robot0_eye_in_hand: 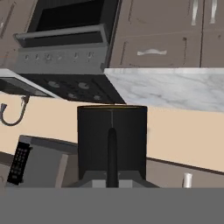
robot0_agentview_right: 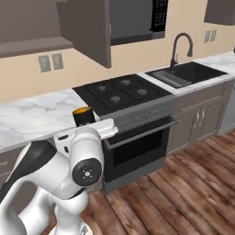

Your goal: Open the cabinet directly in front. Then move the liquor and the mug to the dining counter with the candle on it.

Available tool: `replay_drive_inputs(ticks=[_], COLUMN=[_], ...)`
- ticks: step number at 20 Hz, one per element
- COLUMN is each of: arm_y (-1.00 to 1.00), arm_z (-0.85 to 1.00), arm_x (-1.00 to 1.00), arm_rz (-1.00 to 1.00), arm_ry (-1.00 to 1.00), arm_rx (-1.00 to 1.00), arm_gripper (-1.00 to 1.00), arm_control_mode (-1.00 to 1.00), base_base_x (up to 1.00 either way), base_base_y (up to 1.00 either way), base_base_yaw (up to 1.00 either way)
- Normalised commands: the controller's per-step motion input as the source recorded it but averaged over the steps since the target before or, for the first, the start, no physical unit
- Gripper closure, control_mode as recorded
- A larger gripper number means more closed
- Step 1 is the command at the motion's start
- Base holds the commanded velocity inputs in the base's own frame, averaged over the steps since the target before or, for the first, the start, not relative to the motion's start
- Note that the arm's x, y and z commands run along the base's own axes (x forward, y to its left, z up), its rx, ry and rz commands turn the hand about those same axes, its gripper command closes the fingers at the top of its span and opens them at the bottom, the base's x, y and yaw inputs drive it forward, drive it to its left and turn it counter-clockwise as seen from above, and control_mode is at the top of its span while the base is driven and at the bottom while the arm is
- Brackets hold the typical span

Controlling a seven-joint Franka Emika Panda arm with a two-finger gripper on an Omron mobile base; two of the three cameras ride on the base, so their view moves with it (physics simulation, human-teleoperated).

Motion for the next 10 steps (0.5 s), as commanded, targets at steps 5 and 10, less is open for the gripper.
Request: replay_drive_inputs(ticks=[5,10], arm_y=[0.0,0.0], arm_z=[0.0,0.0], arm_x=[0.0,0.0], arm_rz=[0.0,0.0], arm_ry=[0.0,0.0], arm_rx=[0.0,0.0], arm_gripper=[1.0,1.0], arm_control_mode=[1.0,1.0], base_base_x=[-0.22,-0.13], base_base_y=[0.03,0.1], base_base_yaw=[-0.35,-0.36])
